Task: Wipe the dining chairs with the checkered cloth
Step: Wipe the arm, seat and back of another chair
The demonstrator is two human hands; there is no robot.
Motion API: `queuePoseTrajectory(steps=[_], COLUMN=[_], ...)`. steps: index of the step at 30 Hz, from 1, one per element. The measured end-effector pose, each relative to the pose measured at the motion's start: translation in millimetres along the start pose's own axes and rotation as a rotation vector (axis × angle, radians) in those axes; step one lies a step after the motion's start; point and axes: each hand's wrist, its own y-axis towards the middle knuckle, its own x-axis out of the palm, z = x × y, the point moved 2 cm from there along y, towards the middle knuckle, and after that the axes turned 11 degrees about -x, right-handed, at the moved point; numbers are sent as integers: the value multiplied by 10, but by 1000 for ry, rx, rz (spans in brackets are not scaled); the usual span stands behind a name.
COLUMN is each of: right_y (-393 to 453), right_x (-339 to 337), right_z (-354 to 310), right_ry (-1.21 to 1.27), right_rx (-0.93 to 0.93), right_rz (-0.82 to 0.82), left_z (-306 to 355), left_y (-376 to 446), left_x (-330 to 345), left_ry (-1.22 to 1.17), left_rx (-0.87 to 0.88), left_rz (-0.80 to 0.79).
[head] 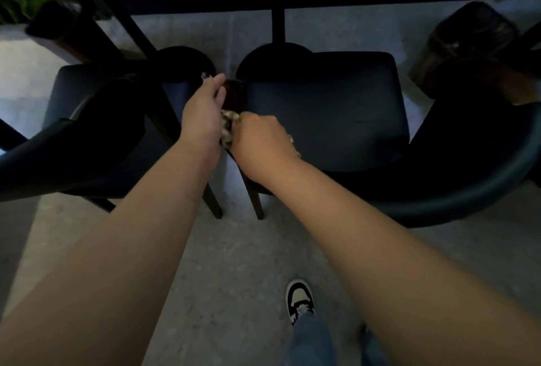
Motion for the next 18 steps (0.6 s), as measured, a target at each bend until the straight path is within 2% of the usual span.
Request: queuePoseTrajectory(steps=[3,6,8,10,14,18], right_y=[-180,-413,-601,-766,-739,-388], right_x=[-70,-190,-263,-372,-571,-343], right_z=[84,188,287,393,416,216], right_ry=[-46,-159,-246,-259,-143,-69], right_rx=[-18,-133,-183,-157,-83,-44], right_rz=[-46,-100,-152,-183,-138,-130], left_z=[10,-43,-71,-92,-104,-93], left_y=[8,10,29,46,46,32], left_x=[98,188,197,198,182,197], left_ry=[149,510,669,794,791,787], left_rx=[60,164,137,106,82,128], left_rz=[89,159,250,312,386,453])
